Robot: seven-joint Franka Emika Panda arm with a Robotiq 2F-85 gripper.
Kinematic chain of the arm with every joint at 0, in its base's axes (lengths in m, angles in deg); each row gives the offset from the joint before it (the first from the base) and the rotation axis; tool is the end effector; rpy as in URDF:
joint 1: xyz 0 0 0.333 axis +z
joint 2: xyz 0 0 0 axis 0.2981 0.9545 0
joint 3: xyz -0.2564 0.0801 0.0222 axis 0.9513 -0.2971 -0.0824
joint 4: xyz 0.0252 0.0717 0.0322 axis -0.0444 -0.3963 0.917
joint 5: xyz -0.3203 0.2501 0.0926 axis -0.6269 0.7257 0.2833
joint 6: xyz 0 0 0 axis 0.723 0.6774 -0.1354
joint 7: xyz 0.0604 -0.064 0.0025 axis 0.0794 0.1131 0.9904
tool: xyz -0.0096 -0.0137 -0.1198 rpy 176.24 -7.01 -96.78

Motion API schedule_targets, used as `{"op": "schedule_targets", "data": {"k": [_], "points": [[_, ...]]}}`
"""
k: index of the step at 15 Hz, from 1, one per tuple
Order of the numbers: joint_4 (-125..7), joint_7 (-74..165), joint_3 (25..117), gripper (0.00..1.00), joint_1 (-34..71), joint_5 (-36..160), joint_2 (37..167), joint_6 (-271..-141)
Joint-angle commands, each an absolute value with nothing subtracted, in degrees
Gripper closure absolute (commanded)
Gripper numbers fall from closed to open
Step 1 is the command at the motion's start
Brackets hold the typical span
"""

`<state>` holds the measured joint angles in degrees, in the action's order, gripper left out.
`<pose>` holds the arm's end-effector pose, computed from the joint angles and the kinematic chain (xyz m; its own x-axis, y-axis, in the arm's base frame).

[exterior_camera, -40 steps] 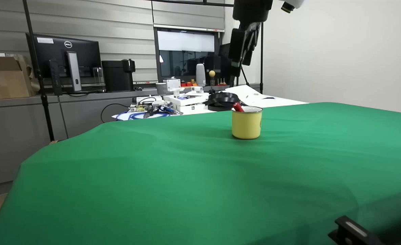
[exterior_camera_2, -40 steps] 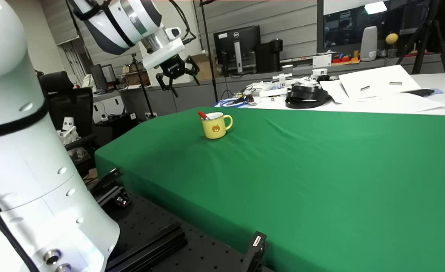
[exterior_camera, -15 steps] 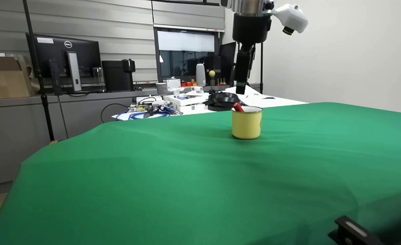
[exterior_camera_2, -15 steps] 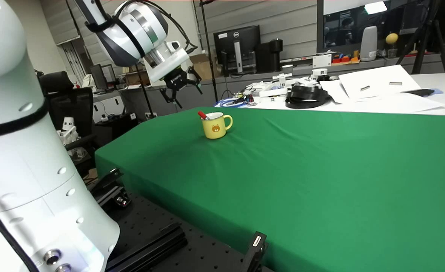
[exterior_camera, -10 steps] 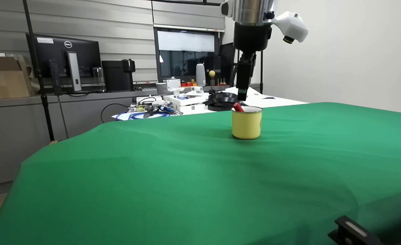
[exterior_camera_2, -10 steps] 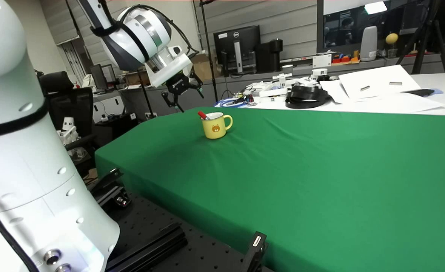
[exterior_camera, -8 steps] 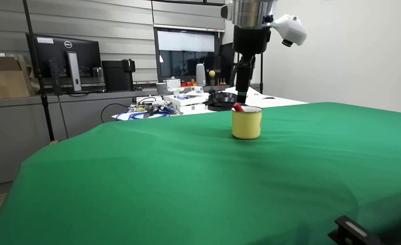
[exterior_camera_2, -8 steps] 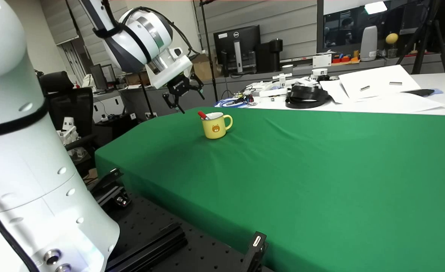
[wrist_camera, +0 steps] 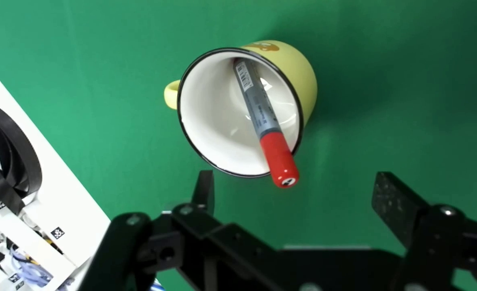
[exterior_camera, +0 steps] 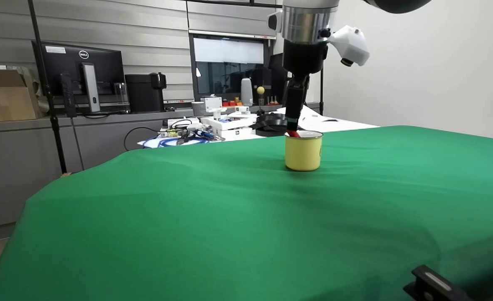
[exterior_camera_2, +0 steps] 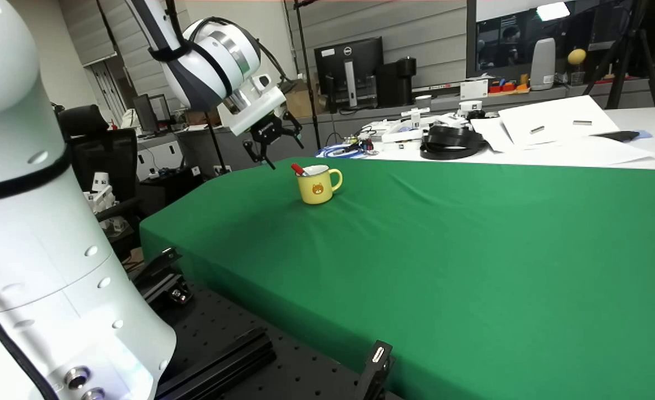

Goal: Take the pen out of the cup and put it on the table

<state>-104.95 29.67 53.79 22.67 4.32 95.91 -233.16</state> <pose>0.4658 0.2022 0.1686 0.5636 0.8112 0.1561 0.7136 -0.5733 0.4027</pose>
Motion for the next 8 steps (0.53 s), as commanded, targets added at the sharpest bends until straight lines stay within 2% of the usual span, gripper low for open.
{"op": "schedule_targets", "data": {"k": [1,7,8], "points": [[-102.9,25.1,54.8,0.00,23.3,0.4,97.7,-233.8],[-101.7,22.7,55.2,0.00,23.3,-2.0,99.9,-235.1],[-101.6,22.6,55.3,0.25,23.3,-2.0,100.2,-235.3]]}}
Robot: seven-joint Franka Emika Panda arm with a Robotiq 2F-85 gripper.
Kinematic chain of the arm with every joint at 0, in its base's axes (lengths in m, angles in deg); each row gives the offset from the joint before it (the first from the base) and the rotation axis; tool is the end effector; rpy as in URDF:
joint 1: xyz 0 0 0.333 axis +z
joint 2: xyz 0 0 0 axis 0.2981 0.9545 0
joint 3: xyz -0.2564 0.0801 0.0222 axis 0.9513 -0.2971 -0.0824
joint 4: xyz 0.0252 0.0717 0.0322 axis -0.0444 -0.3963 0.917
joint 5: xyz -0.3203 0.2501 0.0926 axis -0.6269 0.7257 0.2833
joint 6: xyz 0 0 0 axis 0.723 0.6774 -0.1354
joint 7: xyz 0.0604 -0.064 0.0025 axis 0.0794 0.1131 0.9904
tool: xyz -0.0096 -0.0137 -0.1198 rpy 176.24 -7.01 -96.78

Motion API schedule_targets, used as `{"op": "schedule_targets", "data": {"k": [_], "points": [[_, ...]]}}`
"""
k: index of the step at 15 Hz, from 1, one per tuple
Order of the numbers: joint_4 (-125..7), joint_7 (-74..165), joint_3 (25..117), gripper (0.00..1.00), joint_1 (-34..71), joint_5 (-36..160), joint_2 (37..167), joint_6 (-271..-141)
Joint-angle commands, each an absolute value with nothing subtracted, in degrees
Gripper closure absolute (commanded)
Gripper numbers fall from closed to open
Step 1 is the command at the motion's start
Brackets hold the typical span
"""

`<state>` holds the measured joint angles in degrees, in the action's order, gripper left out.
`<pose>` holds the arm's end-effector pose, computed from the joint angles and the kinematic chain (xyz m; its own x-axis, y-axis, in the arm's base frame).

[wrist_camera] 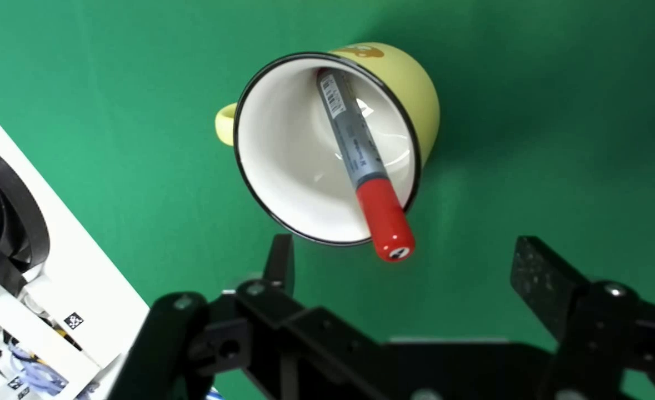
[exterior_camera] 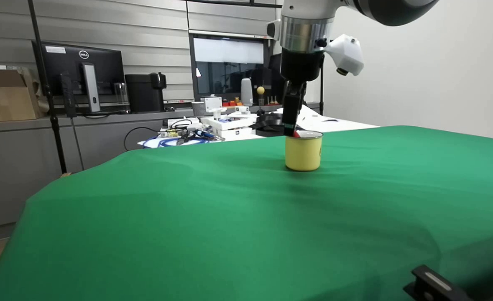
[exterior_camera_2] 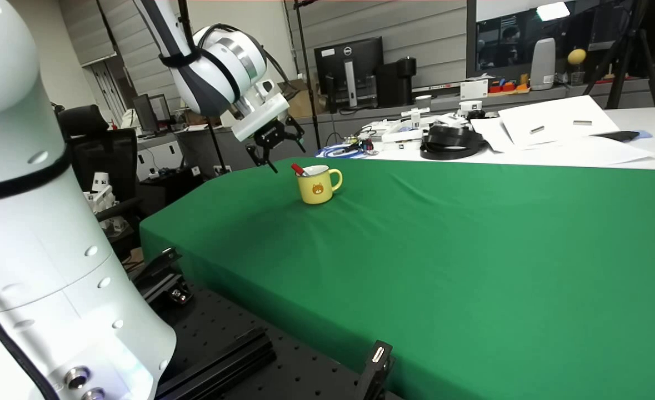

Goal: Take the pen out of the cup and put it on the table

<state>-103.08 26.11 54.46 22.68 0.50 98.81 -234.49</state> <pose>0.4699 0.2030 0.1563 0.5639 0.8074 0.1735 0.7103 -0.5814 0.3968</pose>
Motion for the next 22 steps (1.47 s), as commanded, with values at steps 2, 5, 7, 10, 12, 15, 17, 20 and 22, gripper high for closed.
{"op": "schedule_targets", "data": {"k": [2,5,7,10,12,15,17,20,22], "points": [[-101.4,22.3,55.4,0.33,23.3,-2.1,100.6,-235.6],[-101.3,21.8,55.6,0.55,23.3,-2.8,100.9,-235.9],[-101.3,21.6,55.7,0.69,23.2,-2.9,101.1,-236.0],[-101.3,21.2,55.9,0.89,23.2,-3.0,101.1,-236.1],[-101.3,21.2,56.1,0.98,23.1,-3.0,100.8,-236.0],[-101.2,21.1,56.1,0.95,23.0,-2.7,99.9,-236.0],[-101.4,21.3,55.9,0.95,22.7,-1.6,98.9,-235.8],[-102.0,22.1,55.4,0.95,22.2,1.3,96.7,-235.5],[-102.4,22.6,55.3,0.95,22.0,3.2,94.8,-235.3]]}}
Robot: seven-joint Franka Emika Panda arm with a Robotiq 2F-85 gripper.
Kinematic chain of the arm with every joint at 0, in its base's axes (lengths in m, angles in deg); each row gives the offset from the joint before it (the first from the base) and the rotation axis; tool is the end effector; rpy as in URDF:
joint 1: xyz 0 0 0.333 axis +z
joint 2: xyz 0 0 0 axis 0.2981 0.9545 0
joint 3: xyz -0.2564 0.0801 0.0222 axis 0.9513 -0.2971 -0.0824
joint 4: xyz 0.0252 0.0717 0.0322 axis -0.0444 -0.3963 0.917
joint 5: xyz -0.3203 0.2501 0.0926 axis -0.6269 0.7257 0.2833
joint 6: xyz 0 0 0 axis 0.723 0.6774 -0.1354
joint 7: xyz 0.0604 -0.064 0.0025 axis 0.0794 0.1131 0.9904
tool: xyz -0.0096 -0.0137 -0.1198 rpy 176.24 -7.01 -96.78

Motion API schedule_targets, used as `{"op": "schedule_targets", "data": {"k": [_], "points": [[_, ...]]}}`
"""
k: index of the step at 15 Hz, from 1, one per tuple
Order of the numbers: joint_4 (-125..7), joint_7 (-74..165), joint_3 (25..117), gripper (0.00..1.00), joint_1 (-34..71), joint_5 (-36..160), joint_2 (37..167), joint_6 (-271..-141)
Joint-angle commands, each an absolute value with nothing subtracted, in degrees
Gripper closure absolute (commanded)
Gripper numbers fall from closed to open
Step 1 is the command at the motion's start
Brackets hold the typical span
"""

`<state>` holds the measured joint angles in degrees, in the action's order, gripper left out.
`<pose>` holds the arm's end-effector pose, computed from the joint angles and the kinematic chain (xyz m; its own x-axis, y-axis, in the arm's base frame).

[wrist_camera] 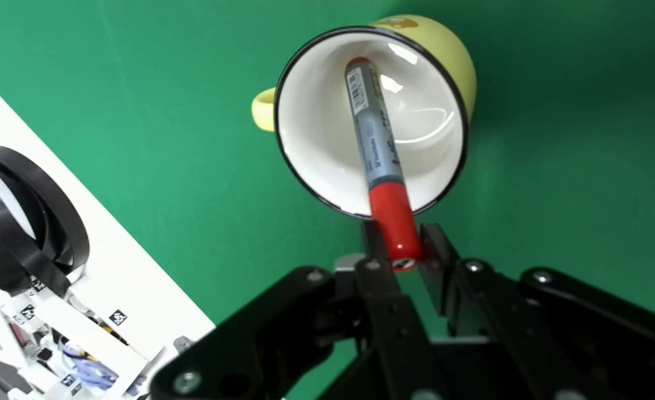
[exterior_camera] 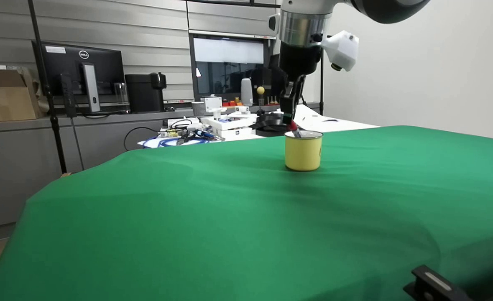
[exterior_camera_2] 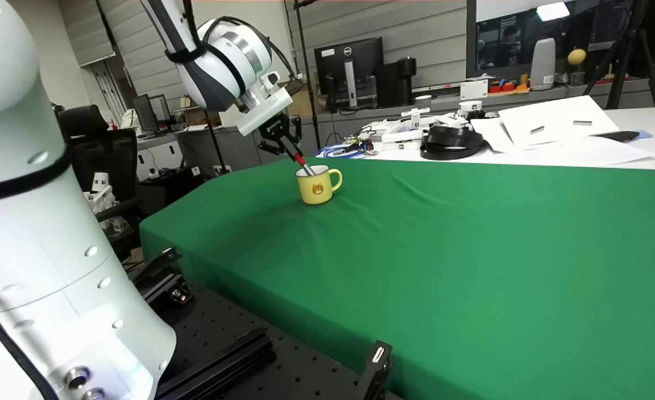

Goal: Take the pen out of the cup and put it on the table

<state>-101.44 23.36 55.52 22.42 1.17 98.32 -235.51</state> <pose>0.4877 0.1967 0.1723 0.6091 0.7574 0.2352 0.6512 -0.6469 0.3968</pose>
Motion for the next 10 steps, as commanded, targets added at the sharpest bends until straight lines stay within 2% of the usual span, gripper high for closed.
{"op": "schedule_targets", "data": {"k": [1,10], "points": [[-102.7,22.9,55.2,0.95,21.8,4.4,93.6,-235.3],[-105.4,31.5,56.0,0.95,20.6,18.1,85.7,-230.2]]}}
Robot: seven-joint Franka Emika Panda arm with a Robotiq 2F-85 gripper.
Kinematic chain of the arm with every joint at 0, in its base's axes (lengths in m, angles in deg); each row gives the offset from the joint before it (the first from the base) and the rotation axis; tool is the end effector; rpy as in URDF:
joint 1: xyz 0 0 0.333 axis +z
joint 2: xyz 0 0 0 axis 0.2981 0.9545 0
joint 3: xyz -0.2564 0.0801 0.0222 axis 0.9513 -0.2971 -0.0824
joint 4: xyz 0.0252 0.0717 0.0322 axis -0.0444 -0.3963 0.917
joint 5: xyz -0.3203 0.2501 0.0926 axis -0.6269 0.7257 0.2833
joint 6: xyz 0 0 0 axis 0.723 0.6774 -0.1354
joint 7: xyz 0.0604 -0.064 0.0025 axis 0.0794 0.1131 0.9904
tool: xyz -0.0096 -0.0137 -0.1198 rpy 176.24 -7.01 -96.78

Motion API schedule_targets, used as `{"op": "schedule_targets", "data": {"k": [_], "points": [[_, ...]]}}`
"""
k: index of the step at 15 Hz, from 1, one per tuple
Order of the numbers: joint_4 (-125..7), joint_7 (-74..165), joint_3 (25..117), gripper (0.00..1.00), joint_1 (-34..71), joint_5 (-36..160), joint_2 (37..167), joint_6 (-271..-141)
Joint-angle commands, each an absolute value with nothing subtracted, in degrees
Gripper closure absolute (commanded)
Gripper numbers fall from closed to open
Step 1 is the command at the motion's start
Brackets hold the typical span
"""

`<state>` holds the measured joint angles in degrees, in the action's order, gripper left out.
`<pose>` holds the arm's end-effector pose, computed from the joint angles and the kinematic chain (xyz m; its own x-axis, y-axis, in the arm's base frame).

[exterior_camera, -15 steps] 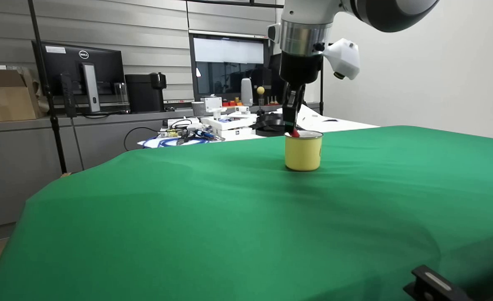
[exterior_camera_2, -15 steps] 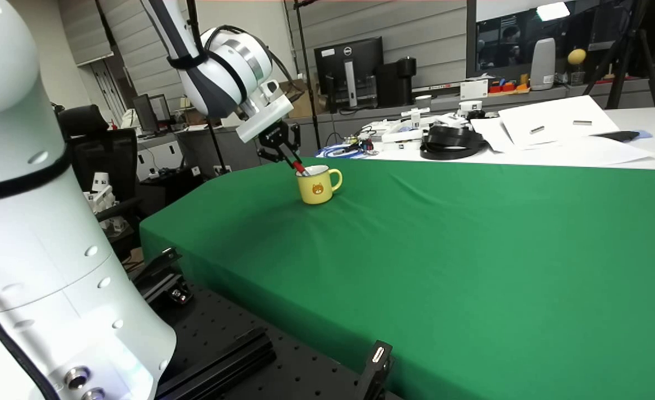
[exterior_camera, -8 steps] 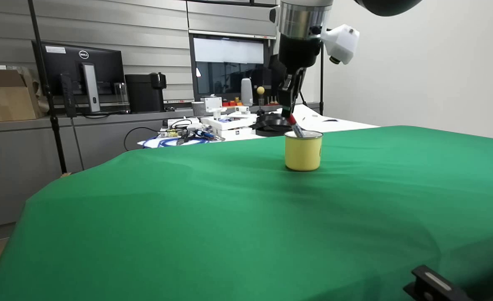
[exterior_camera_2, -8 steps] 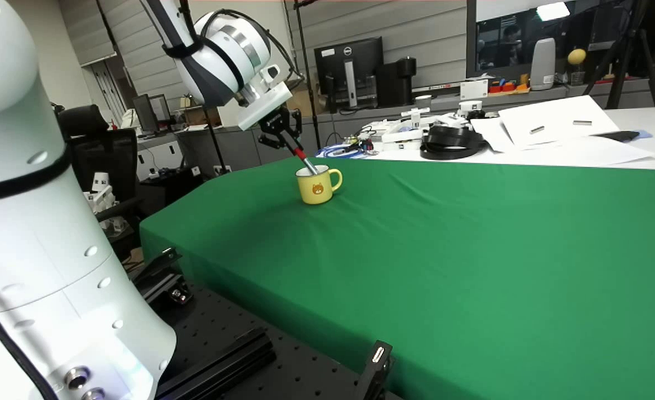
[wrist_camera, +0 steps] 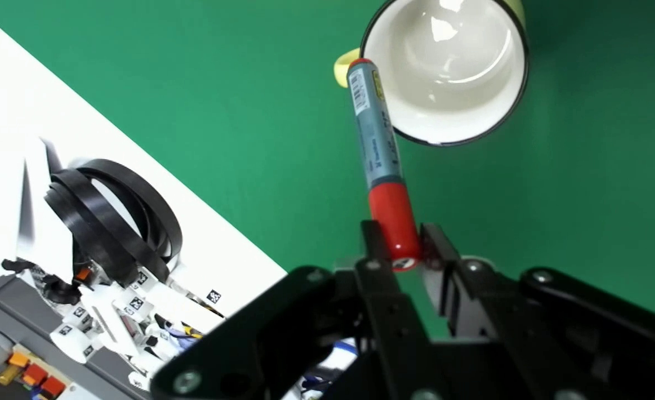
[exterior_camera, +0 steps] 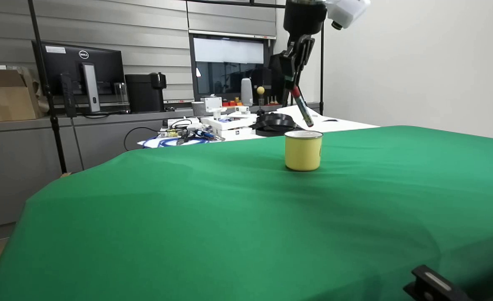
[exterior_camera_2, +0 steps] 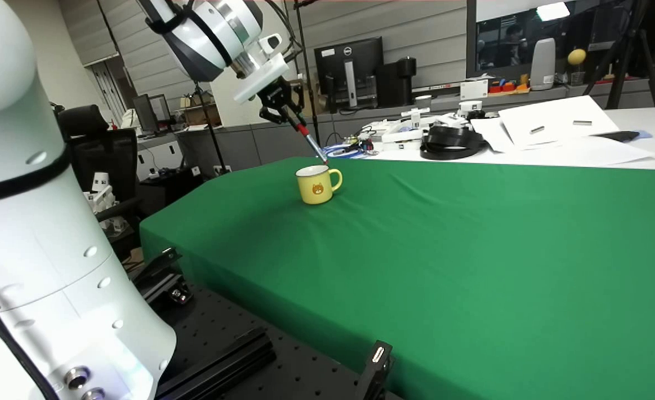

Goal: Take the pen out of the cup and put it on the table

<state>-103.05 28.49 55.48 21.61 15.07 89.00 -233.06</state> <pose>0.5092 0.1798 0.2460 0.6961 0.6408 0.3237 0.5190 -0.7607 0.3899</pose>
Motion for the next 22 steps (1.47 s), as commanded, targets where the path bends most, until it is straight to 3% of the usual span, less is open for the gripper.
{"op": "schedule_targets", "data": {"k": [1,15,22], "points": [[-105.9,33.1,56.2,0.95,20.1,19.8,85.5,-228.9],[-107.6,65.1,66.0,0.95,16.2,49.1,95.5,-212.8],[-110.2,63.9,66.4,0.95,16.5,48.1,100.0,-225.1]]}}
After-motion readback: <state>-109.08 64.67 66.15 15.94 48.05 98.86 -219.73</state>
